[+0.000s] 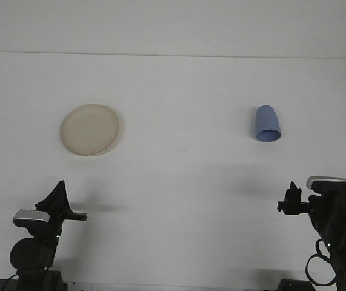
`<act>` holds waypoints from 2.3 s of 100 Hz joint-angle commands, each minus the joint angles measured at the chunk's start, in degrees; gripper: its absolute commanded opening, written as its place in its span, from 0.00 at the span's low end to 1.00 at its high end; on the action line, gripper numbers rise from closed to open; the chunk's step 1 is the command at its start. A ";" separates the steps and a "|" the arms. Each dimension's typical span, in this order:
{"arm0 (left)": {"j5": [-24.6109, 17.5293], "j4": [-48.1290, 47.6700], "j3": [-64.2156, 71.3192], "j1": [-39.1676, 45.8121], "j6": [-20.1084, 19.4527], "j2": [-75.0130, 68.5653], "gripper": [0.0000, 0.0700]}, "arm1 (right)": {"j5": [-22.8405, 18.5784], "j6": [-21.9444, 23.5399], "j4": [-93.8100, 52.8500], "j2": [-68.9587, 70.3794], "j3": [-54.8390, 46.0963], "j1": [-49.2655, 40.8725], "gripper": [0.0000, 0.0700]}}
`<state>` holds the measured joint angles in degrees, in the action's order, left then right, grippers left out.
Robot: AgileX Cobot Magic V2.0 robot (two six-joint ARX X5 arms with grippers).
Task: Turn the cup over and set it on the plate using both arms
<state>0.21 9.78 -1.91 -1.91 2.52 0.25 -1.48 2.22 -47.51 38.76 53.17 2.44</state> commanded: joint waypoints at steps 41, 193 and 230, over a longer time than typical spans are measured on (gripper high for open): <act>0.28 0.63 1.03 0.02 0.55 -0.07 0.02 | -2.64 -0.33 24.46 15.43 -3.74 0.17 0.69; 0.28 0.61 1.03 0.02 0.55 -0.07 0.02 | -10.80 -3.80 80.94 66.25 -3.80 5.92 0.69; 0.26 0.63 1.03 0.02 0.55 -0.07 0.02 | -13.73 -5.46 81.61 69.42 -0.96 5.95 0.00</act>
<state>0.21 9.80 -1.91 -1.91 2.55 0.25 -14.90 -2.44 33.15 106.89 51.29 8.34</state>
